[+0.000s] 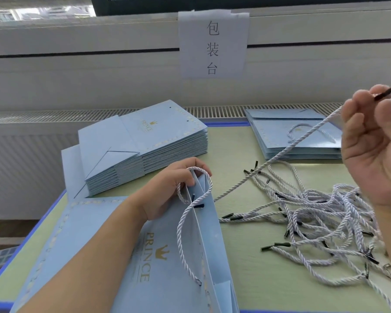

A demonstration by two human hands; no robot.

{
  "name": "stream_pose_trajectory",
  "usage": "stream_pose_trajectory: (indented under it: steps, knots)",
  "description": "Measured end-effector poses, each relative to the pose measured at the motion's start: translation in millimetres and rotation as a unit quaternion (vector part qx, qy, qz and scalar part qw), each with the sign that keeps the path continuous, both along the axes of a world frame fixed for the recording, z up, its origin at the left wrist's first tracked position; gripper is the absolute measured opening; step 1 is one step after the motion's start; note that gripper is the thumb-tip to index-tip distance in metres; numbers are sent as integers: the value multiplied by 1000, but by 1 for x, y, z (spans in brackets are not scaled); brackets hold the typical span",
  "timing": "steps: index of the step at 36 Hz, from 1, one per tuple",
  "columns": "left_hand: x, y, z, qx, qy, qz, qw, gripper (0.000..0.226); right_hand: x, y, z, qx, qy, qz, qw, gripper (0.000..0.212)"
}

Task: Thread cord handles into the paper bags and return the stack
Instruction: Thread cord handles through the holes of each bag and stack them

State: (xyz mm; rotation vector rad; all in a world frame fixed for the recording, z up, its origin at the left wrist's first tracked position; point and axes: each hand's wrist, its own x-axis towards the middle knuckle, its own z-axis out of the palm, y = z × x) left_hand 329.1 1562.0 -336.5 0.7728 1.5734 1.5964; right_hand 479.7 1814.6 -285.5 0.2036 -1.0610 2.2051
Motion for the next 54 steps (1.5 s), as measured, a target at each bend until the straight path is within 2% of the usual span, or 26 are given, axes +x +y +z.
stream_pose_trajectory:
  steps: [3,7,11,15,19,23,25,29,31,36,41,48,51,54]
  knots:
    - [-1,0,0,-1,-1,-3,1000,35,6,-20,5,97,-31,-54,993,17]
    - [-1,-1,0,3,-2,-7,1000,35,12,-58,3,231,-90,-38,968,19]
    - [-2,-3,1,3,5,7,1000,36,8,-85,-18,395,-160,-76,901,14]
    - [-7,-7,3,11,4,29,1000,37,9,-100,-35,548,-180,-92,812,9]
    - [-8,-7,3,26,4,28,999,36,17,-105,-42,602,-228,10,765,8]
    - [-8,-6,3,34,0,25,999,36,17,-107,-53,694,-256,1,673,17]
    - [-8,-6,3,31,0,25,999,36,16,-111,-57,710,-264,17,653,18]
    - [-8,-6,3,20,15,30,999,35,10,-121,-58,670,-268,79,688,15]
    - [-8,-7,2,21,12,31,999,35,8,-124,-58,650,-269,103,704,23]
    - [-8,-6,3,28,0,28,999,35,10,-124,-49,581,-272,189,743,18]
    - [-8,-6,4,32,5,30,999,34,13,-122,-47,541,-282,226,759,9]
    - [-7,-6,5,41,-5,29,999,33,9,-133,-52,518,-269,234,778,14]
    - [-7,-6,6,53,-17,34,998,33,8,-135,-53,450,-283,276,801,15]
    - [-8,-6,6,43,11,38,998,33,13,-134,-55,336,-311,326,827,12]
